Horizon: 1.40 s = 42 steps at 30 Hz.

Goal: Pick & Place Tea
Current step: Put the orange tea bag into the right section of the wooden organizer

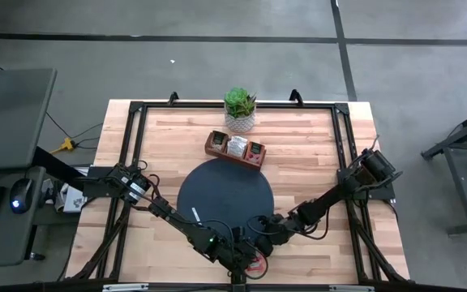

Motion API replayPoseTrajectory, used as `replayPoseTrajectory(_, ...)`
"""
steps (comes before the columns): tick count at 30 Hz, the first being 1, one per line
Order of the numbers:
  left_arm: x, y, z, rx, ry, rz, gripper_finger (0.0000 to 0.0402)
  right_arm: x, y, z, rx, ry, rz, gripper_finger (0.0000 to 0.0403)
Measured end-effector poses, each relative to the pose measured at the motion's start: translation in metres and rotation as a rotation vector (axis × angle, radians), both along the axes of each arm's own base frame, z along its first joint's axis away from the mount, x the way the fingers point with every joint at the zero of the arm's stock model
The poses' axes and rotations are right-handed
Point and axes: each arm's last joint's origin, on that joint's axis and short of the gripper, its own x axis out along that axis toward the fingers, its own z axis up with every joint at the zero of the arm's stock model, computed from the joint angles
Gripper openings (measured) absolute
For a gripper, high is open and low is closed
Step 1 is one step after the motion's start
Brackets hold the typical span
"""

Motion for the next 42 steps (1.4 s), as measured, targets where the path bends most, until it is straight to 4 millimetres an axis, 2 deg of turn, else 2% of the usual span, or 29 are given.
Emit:
replayPoseTrajectory(6, -0.001, 0.000, 0.004, -0.003, 0.000, -0.020, 0.0115, -0.001, 0.000, -0.001, -0.008, 0.007, 0.004, 0.0001)
replayPoseTrajectory(10, 0.003, 0.008, 0.007, -0.007, 0.008, -0.033, 0.0115, -0.001, -0.001, -0.001, -0.014, 0.017, 0.005, 0.0001)
replayPoseTrajectory(13, 0.002, 0.013, 0.022, -0.004, 0.029, -0.060, 0.0115, -0.002, -0.001, -0.001, -0.013, 0.020, 0.006, 0.0001)
replayPoseTrajectory(16, 0.009, 0.017, 0.035, -0.016, 0.031, -0.078, 0.0115, -0.002, 0.000, -0.001, -0.015, 0.022, 0.012, 0.0001)
replayPoseTrajectory(23, 0.008, 0.023, 0.074, 0.138, 0.073, -0.105, 0.0115, -0.002, 0.000, 0.000, -0.018, 0.007, 0.004, 0.0000)
replayPoseTrajectory(29, -0.005, 0.021, 0.071, 0.325, 0.087, -0.048, 0.0114, -0.004, -0.002, 0.013, -0.058, -0.029, -0.025, 0.0000)
replayPoseTrajectory(35, -0.014, 0.016, 0.058, 0.351, 0.113, -0.061, 0.0114, -0.011, -0.011, 0.040, -0.131, -0.067, -0.049, 0.0000)
replayPoseTrajectory(39, -0.015, 0.018, 0.050, 0.335, 0.101, -0.060, 0.0114, -0.020, -0.024, 0.057, -0.211, -0.038, -0.075, 0.0000)
replayPoseTrajectory(42, -0.018, 0.019, 0.052, 0.284, 0.067, -0.072, 0.0114, -0.028, -0.036, 0.069, -0.292, -0.016, -0.075, 0.0000)
